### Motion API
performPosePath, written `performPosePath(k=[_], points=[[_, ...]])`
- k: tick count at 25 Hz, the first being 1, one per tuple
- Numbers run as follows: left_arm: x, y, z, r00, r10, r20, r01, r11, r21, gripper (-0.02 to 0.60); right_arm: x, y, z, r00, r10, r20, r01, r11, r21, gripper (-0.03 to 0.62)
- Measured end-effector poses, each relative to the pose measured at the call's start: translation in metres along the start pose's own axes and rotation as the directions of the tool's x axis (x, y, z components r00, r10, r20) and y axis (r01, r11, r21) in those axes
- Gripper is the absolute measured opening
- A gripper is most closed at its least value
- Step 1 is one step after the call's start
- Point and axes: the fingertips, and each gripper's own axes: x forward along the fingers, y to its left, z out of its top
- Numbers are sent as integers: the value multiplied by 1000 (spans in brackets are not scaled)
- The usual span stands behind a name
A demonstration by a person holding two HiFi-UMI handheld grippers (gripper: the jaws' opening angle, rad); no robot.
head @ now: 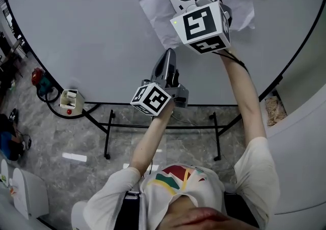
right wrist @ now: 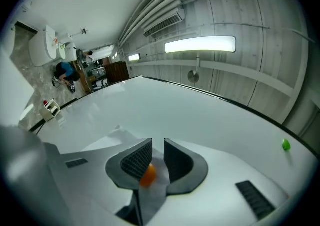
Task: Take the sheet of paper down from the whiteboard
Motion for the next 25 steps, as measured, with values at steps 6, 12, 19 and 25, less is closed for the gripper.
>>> performPosePath(k=[6, 12, 19, 25], points=[[-9, 2, 8, 1000, 2, 24, -2, 1000, -20, 43, -20, -6, 3, 999, 6, 47, -10, 997, 73, 84], [-8, 5, 8, 1000, 11, 13, -11, 1000, -11, 43, -29, 19, -25, 999, 44, -13, -43, 997, 64, 87], [-5, 3, 4, 1000, 4, -1, -4, 1000, -2, 43, -19, 19, -33, 998, 33, -57, -33, 999, 7, 132], [-9, 3, 7, 1000, -2, 1, 2, 999, 34, 43, -16, 11, -31, 999, 5, -50, -6, 1000, -6, 130]])
